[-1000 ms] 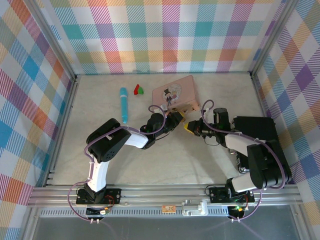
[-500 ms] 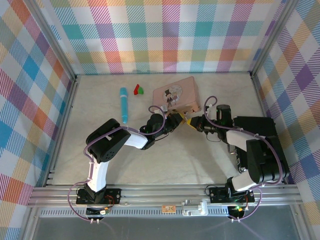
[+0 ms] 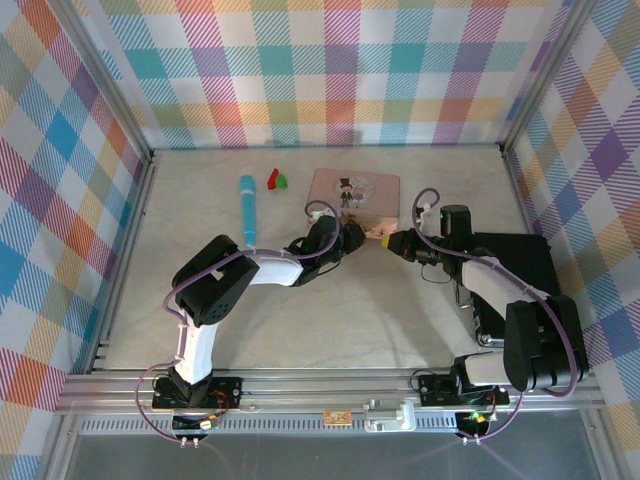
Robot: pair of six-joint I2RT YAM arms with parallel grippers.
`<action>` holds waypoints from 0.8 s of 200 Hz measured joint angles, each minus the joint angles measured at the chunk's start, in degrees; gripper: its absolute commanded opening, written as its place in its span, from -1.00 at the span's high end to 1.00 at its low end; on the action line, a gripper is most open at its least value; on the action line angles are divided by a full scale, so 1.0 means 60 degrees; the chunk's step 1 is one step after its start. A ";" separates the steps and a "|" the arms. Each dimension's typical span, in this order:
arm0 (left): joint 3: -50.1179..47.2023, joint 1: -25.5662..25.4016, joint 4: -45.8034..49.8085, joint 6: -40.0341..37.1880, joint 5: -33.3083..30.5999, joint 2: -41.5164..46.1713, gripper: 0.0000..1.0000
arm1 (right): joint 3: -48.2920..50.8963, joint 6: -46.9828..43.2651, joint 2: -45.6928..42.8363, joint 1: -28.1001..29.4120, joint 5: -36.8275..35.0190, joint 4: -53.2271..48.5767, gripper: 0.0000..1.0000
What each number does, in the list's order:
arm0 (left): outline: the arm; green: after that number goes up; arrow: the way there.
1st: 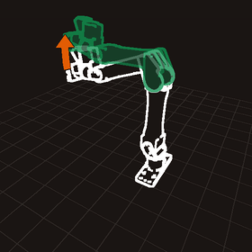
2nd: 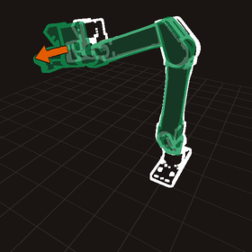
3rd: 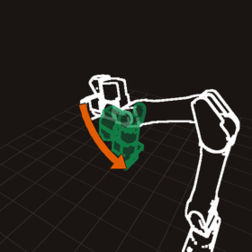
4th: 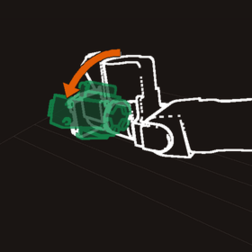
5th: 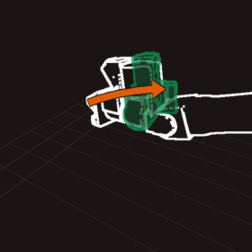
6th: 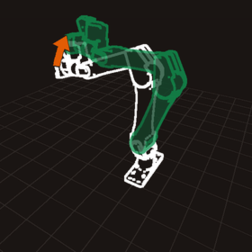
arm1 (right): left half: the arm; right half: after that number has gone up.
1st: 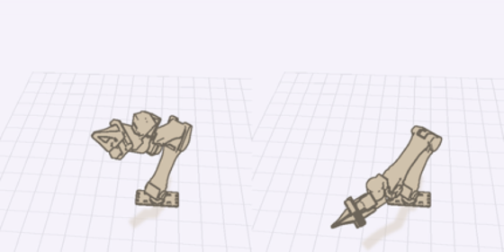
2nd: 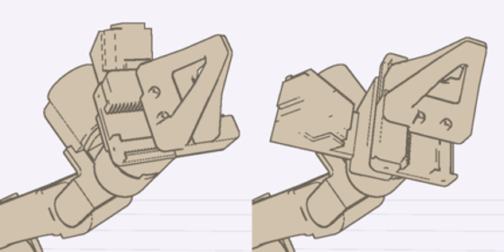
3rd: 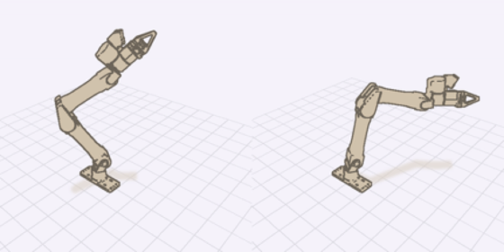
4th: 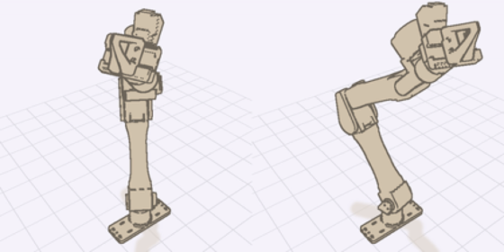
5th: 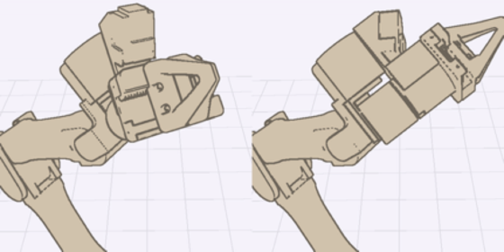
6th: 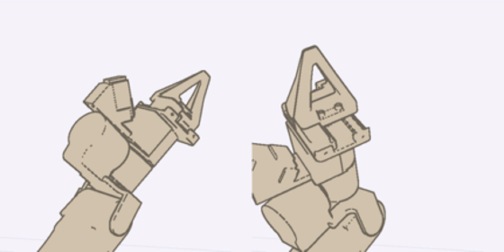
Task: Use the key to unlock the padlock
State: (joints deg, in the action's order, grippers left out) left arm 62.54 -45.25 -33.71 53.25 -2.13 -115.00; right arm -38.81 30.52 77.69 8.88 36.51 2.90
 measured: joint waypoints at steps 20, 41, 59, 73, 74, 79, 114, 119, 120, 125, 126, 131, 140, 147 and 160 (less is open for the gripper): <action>0.0135 -0.0164 0.0302 -0.0106 -0.0313 0.0000 1.00 | 0.0000 0.0018 0.0240 0.0000 -0.0393 -0.0069 1.00; 0.0160 -0.0251 0.0521 -0.0146 -0.0426 0.0000 1.00 | 0.0000 0.0051 0.0634 0.0000 -0.0685 0.0025 1.00; 0.0157 -0.0255 0.0670 -0.0215 -0.0415 0.0000 1.00 | -0.0113 0.0040 0.1056 0.0000 -0.0871 0.0084 1.00; 0.0153 -0.0259 0.0747 -0.0291 -0.0375 0.0000 1.00 | -0.0412 -0.0029 0.1490 0.0000 -0.1067 0.0080 1.00; 0.0149 -0.0255 0.0758 -0.0310 -0.0368 0.0000 1.00 | -0.0433 -0.0029 0.1512 0.0000 -0.1075 0.0080 1.00; 0.0146 -0.0259 0.0798 -0.0331 -0.0324 0.0000 1.00 | -0.0561 -0.0058 0.1654 0.0000 -0.1140 0.0076 1.00; 0.0051 -0.0237 0.0856 -0.0463 -0.0040 0.0000 1.00 | -0.1297 -0.0448 0.2437 0.0022 -0.1235 -0.0222 1.00; 0.0036 -0.0237 0.0863 -0.0463 -0.0011 0.0000 1.00 | -0.1402 -0.0506 0.2539 0.0018 -0.1231 -0.0295 1.00; 0.0033 -0.0237 0.0863 -0.0463 -0.0007 0.0000 1.00 | -0.1443 -0.0521 0.2572 0.0022 -0.1228 -0.0321 1.00; 0.0018 -0.0237 0.0878 -0.0463 0.0029 0.0000 1.00 | -0.1566 -0.0590 0.2685 0.0022 -0.1231 -0.0426 1.00; 0.0018 -0.0237 0.0882 -0.0463 0.0033 0.0000 1.00 | -0.1588 -0.0601 0.2703 0.0022 -0.1231 -0.0433 1.00; 0.0004 -0.0237 0.0900 -0.0470 0.0087 0.0000 1.00 | -0.1734 -0.0681 0.2830 0.0022 -0.1231 -0.0517 1.00; -0.0018 -0.0237 0.0965 -0.0481 0.0168 0.0000 1.00 | -0.1993 -0.0798 0.3060 0.0022 -0.1235 -0.0656 1.00; -0.0022 -0.0240 0.1016 -0.0474 0.0208 0.0000 1.00 | -0.2189 -0.0903 0.3228 0.0018 -0.1235 -0.0729 1.00; -0.0025 -0.0251 0.1107 -0.0441 0.0175 0.0000 0.99 | -0.2554 -0.1100 0.3519 0.0018 -0.1217 -0.0834 1.00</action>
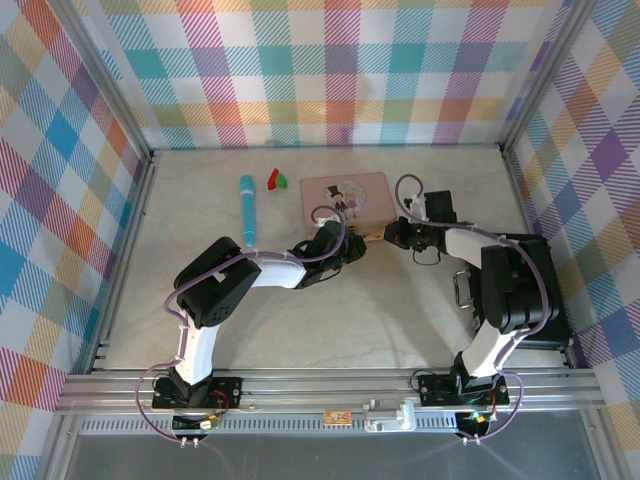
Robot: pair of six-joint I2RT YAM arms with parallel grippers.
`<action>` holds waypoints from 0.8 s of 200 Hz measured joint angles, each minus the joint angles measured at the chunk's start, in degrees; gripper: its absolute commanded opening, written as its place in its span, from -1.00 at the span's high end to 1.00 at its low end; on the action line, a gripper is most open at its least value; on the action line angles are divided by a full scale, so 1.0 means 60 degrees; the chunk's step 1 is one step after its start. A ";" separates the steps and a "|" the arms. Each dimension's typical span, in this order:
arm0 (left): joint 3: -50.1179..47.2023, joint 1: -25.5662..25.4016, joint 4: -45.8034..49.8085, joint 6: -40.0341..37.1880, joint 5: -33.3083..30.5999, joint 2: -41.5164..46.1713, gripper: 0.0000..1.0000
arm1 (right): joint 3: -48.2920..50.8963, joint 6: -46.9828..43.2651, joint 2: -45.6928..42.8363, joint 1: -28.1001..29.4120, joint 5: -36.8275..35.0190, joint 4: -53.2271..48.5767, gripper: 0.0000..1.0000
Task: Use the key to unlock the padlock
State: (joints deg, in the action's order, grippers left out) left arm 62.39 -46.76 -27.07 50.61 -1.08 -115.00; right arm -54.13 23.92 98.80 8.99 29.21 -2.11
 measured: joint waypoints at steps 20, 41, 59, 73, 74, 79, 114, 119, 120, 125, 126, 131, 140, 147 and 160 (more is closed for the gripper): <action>0.0004 0.0000 0.0029 0.0138 -0.0098 -0.0022 0.94 | -0.0565 -0.0335 0.0361 -0.0011 0.0098 -0.0251 1.00; 0.0186 0.0004 -0.0025 0.0321 -0.0273 -0.0244 0.90 | -0.1067 -0.0645 0.0696 -0.0018 0.0244 -0.0550 1.00; 0.0463 0.0000 -0.0025 0.0382 -0.0397 -0.0557 0.78 | -0.1370 -0.0845 0.0925 -0.0018 0.0353 -0.0678 1.00; 0.0678 0.0000 -0.0011 0.0386 -0.0441 -0.0798 0.66 | -0.1490 -0.0973 0.0987 -0.0018 0.0426 -0.0725 1.00; 0.0692 0.0000 -0.0011 0.0375 -0.0444 -0.0816 0.65 | -0.1508 -0.0991 0.0994 -0.0018 0.0430 -0.0732 1.00; 0.0765 -0.0004 -0.0036 0.0350 -0.0466 -0.0889 0.62 | -0.1563 -0.1024 0.1031 -0.0018 0.0430 -0.0758 1.00; 0.1071 -0.0113 -0.0113 0.0408 -0.0222 -0.1111 0.38 | -0.2011 -0.1220 0.1366 -0.0062 0.0532 -0.0736 1.00; 0.1067 -0.0124 -0.0124 0.0423 -0.0215 -0.1111 0.34 | -0.2022 -0.1246 0.1366 -0.0069 0.0561 -0.0703 1.00; 0.1067 -0.0124 -0.0124 0.0423 -0.0208 -0.1111 0.33 | -0.2022 -0.1253 0.1366 -0.0069 0.0565 -0.0699 1.00; 0.1045 -0.0138 -0.0160 0.0433 -0.0186 -0.1111 0.28 | -0.2022 -0.1279 0.1348 -0.0069 0.0586 -0.0692 1.00; 0.1031 -0.0138 -0.0178 0.0437 -0.0182 -0.1111 0.27 | -0.2025 -0.1286 0.1348 -0.0069 0.0594 -0.0692 1.00; 0.0991 -0.0142 -0.0259 0.0433 -0.0160 -0.1111 0.23 | -0.2025 -0.1315 0.1326 -0.0069 0.0608 -0.0696 1.00; 0.0874 -0.0138 -0.0408 0.0415 -0.0157 -0.1086 0.15 | -0.2014 -0.1351 0.1286 -0.0069 0.0641 -0.0699 1.00; 0.0736 -0.0120 -0.0506 0.0437 -0.0149 -0.1013 0.11 | -0.1978 -0.1362 0.1217 -0.0069 0.0645 -0.0699 1.00; 0.0368 -0.0076 -0.0535 0.0510 -0.0113 -0.0729 0.04 | -0.1781 -0.1377 0.0929 -0.0069 0.0674 -0.0714 1.00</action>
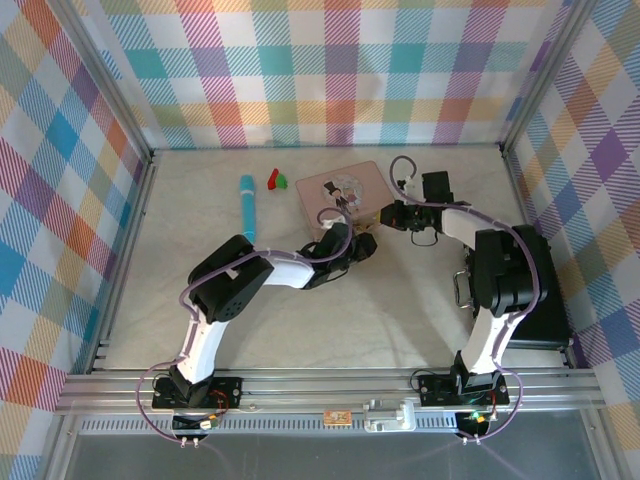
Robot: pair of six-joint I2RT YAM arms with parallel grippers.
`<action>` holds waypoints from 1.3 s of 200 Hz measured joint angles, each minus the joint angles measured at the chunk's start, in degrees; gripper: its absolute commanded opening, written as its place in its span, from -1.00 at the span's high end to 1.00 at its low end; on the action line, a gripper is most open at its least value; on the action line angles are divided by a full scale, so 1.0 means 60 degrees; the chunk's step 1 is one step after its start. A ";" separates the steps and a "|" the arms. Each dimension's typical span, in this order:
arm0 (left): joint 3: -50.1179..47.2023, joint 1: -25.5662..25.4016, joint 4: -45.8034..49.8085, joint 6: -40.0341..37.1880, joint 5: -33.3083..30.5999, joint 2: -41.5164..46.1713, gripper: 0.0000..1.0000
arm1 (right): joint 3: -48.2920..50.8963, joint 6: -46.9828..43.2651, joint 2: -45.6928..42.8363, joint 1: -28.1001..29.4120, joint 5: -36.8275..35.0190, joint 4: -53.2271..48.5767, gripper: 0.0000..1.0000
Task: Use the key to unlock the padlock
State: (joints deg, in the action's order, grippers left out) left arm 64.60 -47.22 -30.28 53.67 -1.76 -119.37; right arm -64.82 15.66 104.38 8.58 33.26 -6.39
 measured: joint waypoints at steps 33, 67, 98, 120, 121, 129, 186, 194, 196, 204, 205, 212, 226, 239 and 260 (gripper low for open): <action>-0.1111 0.0204 0.0055 0.0404 0.0189 0.1122 -0.02 | 0.0532 0.0076 -0.1031 0.0000 0.0149 -0.0240 1.00; -0.1508 0.0492 -0.0022 0.0641 0.0430 0.2433 -0.09 | 0.1115 0.0856 -0.1963 0.0011 0.0561 -0.0117 1.00; -0.1504 0.0667 -0.0838 0.0820 0.0685 0.3049 -0.14 | 0.1818 0.2055 -0.2845 0.0157 0.0831 0.0608 1.00; -0.1472 0.0674 -0.1249 0.0882 0.0780 0.3049 -0.13 | 0.2444 0.3002 -0.3428 0.0339 0.0980 0.1475 1.00; -0.1472 0.0674 -0.1268 0.0885 0.0790 0.3049 -0.13 | 0.2484 0.3053 -0.3461 0.0350 0.0991 0.1526 1.00; -0.1443 0.0674 -0.1388 0.0903 0.0831 0.3031 -0.12 | 0.2714 0.3391 -0.3621 0.0408 0.1027 0.1898 1.00; -0.1239 0.0670 -0.2299 0.1198 0.1071 0.2557 -0.01 | 0.3643 0.5490 -0.3923 0.0841 0.1071 0.4095 1.00; -0.1239 0.0659 -0.2342 0.1224 0.1075 0.2528 0.03 | 0.3730 0.5723 -0.3923 0.0885 0.1064 0.4379 1.00; -0.1239 0.0652 -0.2364 0.1246 0.1075 0.2524 0.03 | 0.3741 0.5770 -0.3920 0.0889 0.1060 0.4433 1.00; -0.1239 0.0648 -0.2433 0.1253 0.1071 0.2510 0.07 | 0.3818 0.5989 -0.3909 0.0914 0.1045 0.4696 1.00; -0.1239 0.0648 -0.2452 0.1257 0.1075 0.2506 0.08 | 0.3821 0.6011 -0.3909 0.0918 0.1042 0.4717 1.00; -0.1239 0.0641 -0.2503 0.1268 0.1075 0.2506 0.15 | 0.3872 0.6160 -0.3891 0.0918 0.1035 0.4918 1.00; -0.1239 0.0634 -0.2605 0.1297 0.1071 0.2506 0.31 | 0.3956 0.6451 -0.3840 0.0929 0.1009 0.5293 1.00; -0.1239 0.0634 -0.2667 0.1330 0.1056 0.2506 0.48 | 0.4003 0.6619 -0.3778 0.0951 0.0943 0.5515 1.00; -0.1239 0.0634 -0.2739 0.1330 0.1031 0.2506 0.86 | 0.4076 0.6852 -0.3723 0.0962 0.0834 0.5748 1.00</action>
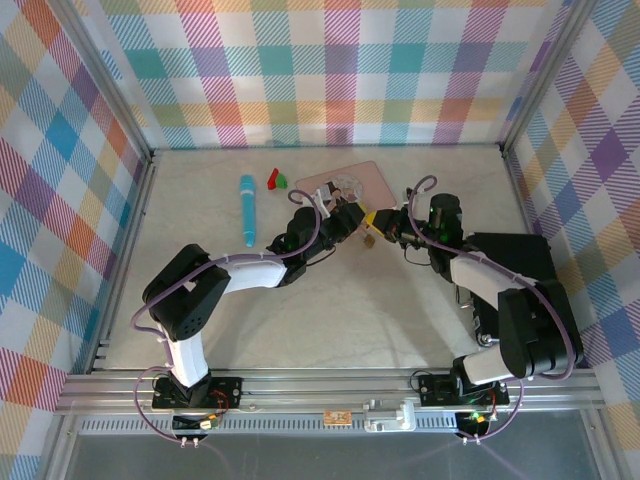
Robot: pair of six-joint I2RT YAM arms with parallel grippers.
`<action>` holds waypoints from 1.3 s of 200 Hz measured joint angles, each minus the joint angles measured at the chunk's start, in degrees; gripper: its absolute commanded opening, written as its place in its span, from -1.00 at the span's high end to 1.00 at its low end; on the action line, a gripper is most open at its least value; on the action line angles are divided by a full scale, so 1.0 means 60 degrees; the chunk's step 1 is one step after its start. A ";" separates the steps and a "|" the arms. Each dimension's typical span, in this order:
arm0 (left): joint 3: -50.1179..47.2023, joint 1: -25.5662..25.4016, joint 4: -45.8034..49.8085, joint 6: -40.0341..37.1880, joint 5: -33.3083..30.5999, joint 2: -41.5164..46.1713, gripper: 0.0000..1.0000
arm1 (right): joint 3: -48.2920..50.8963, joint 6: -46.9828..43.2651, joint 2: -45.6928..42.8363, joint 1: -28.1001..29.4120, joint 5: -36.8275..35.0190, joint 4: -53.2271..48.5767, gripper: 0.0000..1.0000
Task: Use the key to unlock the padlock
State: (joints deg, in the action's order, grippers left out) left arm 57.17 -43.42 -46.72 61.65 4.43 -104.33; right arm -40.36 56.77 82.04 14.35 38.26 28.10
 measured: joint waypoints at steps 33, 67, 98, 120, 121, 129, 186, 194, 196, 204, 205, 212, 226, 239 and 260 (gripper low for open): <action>-0.0004 0.0000 -0.0036 0.0007 -0.0055 0.0004 1.00 | 0.0160 0.0175 0.0004 0.0000 -0.0022 0.0353 0.65; -0.0011 0.0098 -0.0087 -0.0346 0.0273 0.0015 1.00 | 0.0164 -0.0554 -0.0299 -0.0149 0.0193 0.0033 0.18; -0.0022 0.0375 -0.0204 -0.0827 0.1155 0.0080 1.00 | -0.0138 -0.1464 -0.0634 -0.0576 0.0838 -0.0492 0.10; -0.0022 0.0630 -0.0368 -0.1104 0.1872 0.0178 1.00 | -0.0353 -0.2135 -0.0637 -0.0725 0.1461 -0.0776 0.10; -0.0022 0.0637 -0.0372 -0.1115 0.1887 0.0182 1.00 | -0.0357 -0.2149 -0.0637 -0.0725 0.1479 -0.0780 0.10; -0.0022 0.0714 -0.0463 -0.1188 0.2149 0.0222 1.00 | -0.0361 -0.2342 -0.0637 -0.0721 0.1708 -0.0831 0.12; 0.0025 0.0896 -0.1198 -0.1311 0.3763 0.0255 1.00 | -0.0342 -0.2907 -0.0761 -0.0692 0.2790 -0.0685 0.30; 0.0055 0.0896 -0.1293 -0.1308 0.3905 0.0255 1.00 | -0.0342 -0.2936 -0.0794 -0.0692 0.2845 -0.0670 0.33; 0.0062 0.0896 -0.1311 -0.1304 0.3923 0.0255 1.00 | -0.0342 -0.2947 -0.0801 -0.0692 0.2860 -0.0659 0.34; 0.0095 0.0896 -0.1399 -0.1279 0.4018 0.0248 1.00 | -0.0342 -0.2994 -0.0809 -0.0692 0.2889 -0.0648 0.37; 0.0102 0.0896 -0.1421 -0.1271 0.4033 0.0248 1.00 | -0.0339 -0.3005 -0.0809 -0.0692 0.2889 -0.0645 0.38; 0.0124 0.0896 -0.1512 -0.1249 0.4102 0.0240 1.00 | -0.0342 -0.3049 -0.0809 -0.0692 0.2892 -0.0641 0.40; 0.0138 0.0896 -0.1588 -0.1235 0.4189 0.0237 1.00 | -0.0339 -0.3053 -0.0809 -0.0692 0.2896 -0.0605 0.42; 0.0138 0.0896 -0.1643 -0.1209 0.4226 0.0237 1.00 | -0.0339 -0.3042 -0.0787 -0.0656 0.2896 -0.0521 0.43; 0.0138 0.0892 -0.1741 -0.1206 0.4291 0.0233 1.00 | -0.0339 -0.2965 -0.0652 -0.0583 0.2892 -0.0197 0.46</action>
State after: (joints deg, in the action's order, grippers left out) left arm 58.00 -38.06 -57.17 54.41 30.17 -102.94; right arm -42.39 38.98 78.13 10.85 55.61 26.92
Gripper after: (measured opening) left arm 0.049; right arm 0.279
